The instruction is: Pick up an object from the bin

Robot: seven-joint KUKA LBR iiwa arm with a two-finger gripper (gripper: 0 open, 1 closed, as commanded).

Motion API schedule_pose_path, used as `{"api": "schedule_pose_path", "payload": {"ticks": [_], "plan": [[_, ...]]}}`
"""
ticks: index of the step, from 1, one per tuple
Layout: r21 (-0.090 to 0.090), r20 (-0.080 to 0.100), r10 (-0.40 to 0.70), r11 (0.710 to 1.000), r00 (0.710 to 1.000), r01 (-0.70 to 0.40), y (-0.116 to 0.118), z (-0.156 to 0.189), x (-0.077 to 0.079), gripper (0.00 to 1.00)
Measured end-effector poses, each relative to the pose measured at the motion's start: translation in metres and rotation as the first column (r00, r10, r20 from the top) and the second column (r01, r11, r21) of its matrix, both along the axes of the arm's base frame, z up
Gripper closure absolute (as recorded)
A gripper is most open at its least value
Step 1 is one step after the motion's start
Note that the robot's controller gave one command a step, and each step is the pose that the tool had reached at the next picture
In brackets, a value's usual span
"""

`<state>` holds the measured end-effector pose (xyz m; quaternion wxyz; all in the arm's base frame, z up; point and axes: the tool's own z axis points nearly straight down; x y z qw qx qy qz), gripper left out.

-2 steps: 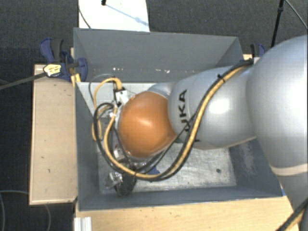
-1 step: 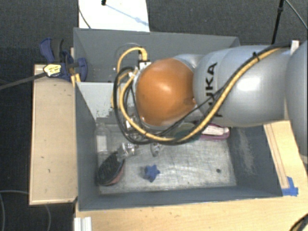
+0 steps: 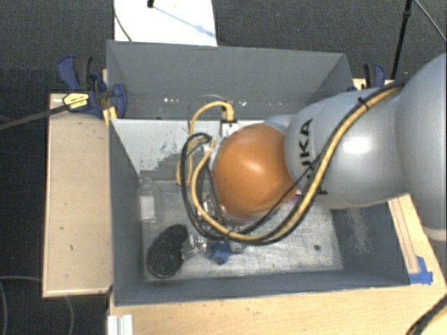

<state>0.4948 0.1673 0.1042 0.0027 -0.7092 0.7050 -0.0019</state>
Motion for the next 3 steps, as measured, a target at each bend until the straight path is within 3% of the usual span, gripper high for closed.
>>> {"api": "schedule_pose_path", "payload": {"ticks": [1,2,3], "plan": [[-0.024,-0.005,-0.145,0.989,0.989,0.145,0.022,-0.015,0.02,0.0],[-0.001,-0.005,0.181,0.984,0.984,-0.181,-0.021,-0.025,0.022,0.0],[0.001,-0.004,0.181,0.984,0.984,-0.181,-0.019,-0.024,0.022,1.0]]}}
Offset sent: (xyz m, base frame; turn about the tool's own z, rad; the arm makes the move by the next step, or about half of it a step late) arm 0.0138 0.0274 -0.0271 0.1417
